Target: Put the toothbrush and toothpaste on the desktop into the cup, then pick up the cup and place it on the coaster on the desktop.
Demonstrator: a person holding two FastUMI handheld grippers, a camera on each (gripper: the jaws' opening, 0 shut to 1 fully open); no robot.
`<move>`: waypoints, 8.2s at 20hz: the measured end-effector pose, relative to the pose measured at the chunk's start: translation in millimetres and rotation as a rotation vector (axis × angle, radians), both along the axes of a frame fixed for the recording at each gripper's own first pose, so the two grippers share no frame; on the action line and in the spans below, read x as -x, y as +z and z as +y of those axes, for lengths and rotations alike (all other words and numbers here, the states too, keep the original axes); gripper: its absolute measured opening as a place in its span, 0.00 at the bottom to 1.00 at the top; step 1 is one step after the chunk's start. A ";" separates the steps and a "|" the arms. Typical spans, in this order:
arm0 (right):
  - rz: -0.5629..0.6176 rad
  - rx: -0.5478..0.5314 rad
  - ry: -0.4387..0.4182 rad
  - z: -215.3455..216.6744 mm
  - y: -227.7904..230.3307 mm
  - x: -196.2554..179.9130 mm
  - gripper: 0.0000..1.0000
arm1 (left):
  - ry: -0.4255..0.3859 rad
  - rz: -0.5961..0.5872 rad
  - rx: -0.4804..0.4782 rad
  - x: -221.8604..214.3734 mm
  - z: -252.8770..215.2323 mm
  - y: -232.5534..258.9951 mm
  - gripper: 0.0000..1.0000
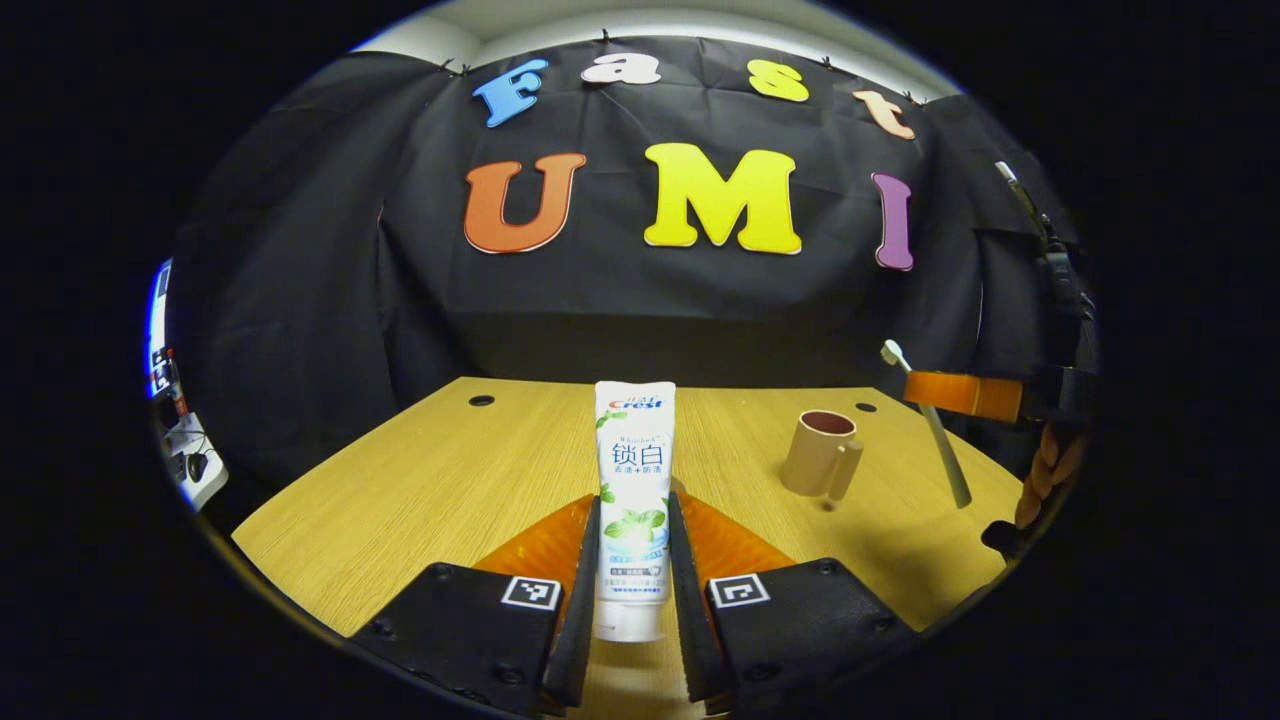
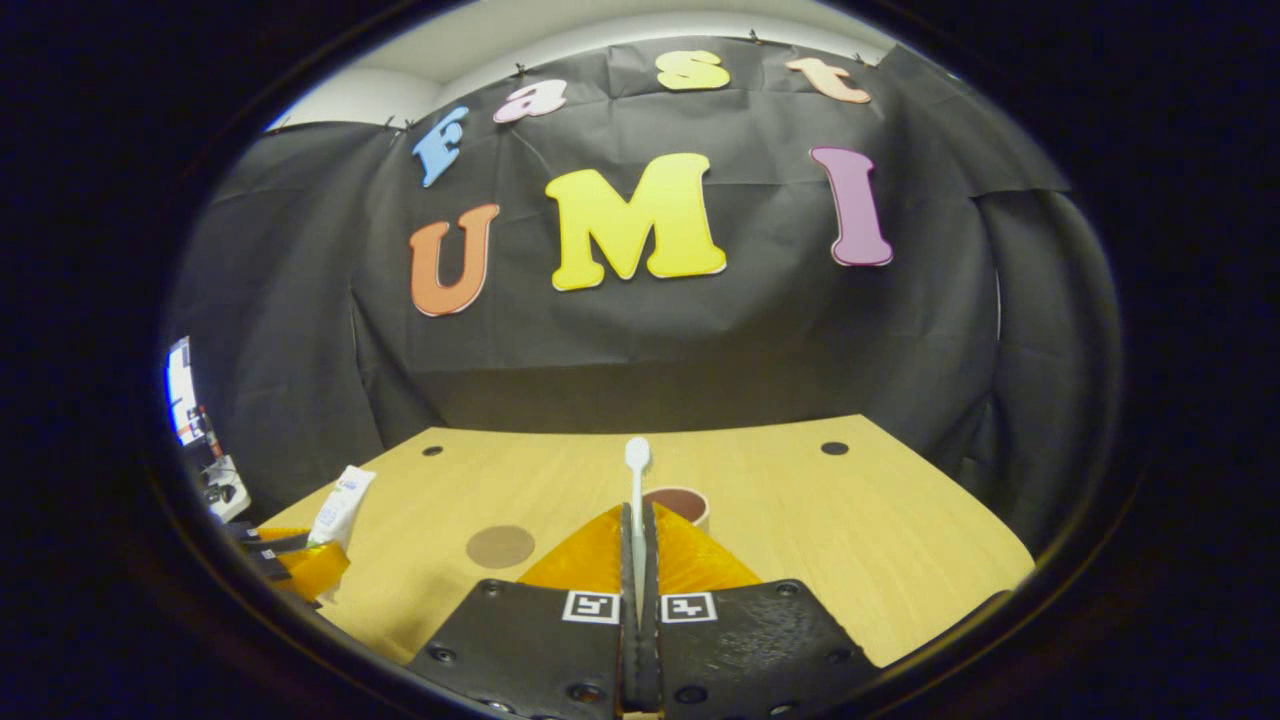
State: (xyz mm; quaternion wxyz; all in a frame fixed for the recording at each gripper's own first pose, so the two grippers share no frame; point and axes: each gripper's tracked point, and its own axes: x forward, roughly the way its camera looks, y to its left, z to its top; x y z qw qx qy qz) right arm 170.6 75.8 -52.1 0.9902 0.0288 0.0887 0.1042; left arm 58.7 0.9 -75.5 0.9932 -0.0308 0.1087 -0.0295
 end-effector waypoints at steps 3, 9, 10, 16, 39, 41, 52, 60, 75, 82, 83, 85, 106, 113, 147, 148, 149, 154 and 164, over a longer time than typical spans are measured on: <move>-0.050 -0.020 0.020 9.0 24.0 -41.3 0.01 | -0.001 -0.014 0.029 -7.3 -1.2 5.6 0.40; -0.140 -0.023 0.069 30.0 45.1 -113.3 0.00 | -0.009 -0.029 0.043 -16.7 -3.9 5.6 0.40; -0.151 -0.015 0.069 29.8 42.9 -122.2 0.00 | -0.011 -0.027 0.041 -18.2 -4.3 3.6 0.40; -0.129 -0.006 0.043 25.1 15.4 -160.6 0.01 | -0.044 -0.028 0.032 -34.0 -20.5 -0.4 0.40; -0.169 -0.007 -0.012 -23.5 22.4 -100.9 0.98 | -0.041 -0.019 0.036 -39.9 -47.0 -8.2 0.40; -0.194 0.000 -0.037 -40.5 27.3 -81.4 0.98 | -0.044 -0.031 0.035 -45.8 -56.3 -4.0 0.40; -0.167 0.115 -0.077 -118.4 -29.1 12.6 0.98 | -0.082 -0.128 0.039 -113.9 -147.2 41.3 0.40; -0.073 0.023 -0.059 -141.5 -60.9 10.6 0.98 | -0.143 -0.192 0.054 -165.6 -220.0 58.0 0.39; -0.053 -0.078 -0.079 -151.2 -53.8 9.6 0.96 | -0.155 -0.197 0.017 -173.5 -230.1 54.1 0.44; -0.073 -0.041 -0.092 -135.0 -40.8 25.0 0.96 | -0.146 -0.136 0.048 -146.6 -204.7 41.2 0.52; -0.085 -0.031 -0.096 -132.9 -37.2 27.5 0.96 | -0.143 -0.132 0.051 -141.3 -198.5 40.8 0.55; -0.086 -0.005 -0.100 -125.3 -34.3 28.9 0.96 | -0.130 -0.141 0.044 -131.9 -184.0 44.3 0.57; 0.364 0.107 0.013 -30.7 -82.1 -38.8 0.96 | -0.071 -0.140 -0.044 -55.8 -77.4 0.5 0.99; 0.693 0.134 -0.003 -20.3 -132.1 -76.8 0.93 | -0.038 -0.137 -0.031 -44.2 -56.1 -8.5 0.99; 0.864 0.298 -0.039 39.6 -141.5 -78.7 0.22 | -0.043 -0.104 0.011 -8.7 -20.0 -46.2 0.99; 0.866 0.305 -0.024 50.8 -147.3 -78.7 0.22 | -0.033 -0.104 0.008 -6.3 -13.8 -48.6 0.99; 0.869 0.312 -0.002 63.8 -151.6 -77.8 0.22 | -0.024 -0.107 0.005 -5.2 -8.0 -50.6 0.99; 0.899 0.335 0.090 128.4 -167.5 -72.5 0.22 | -0.007 -0.102 0.001 3.3 13.3 -60.3 0.99; 0.935 0.435 0.153 177.8 -204.2 -81.3 0.22 | -0.020 -0.163 -0.007 17.3 21.1 -53.5 0.99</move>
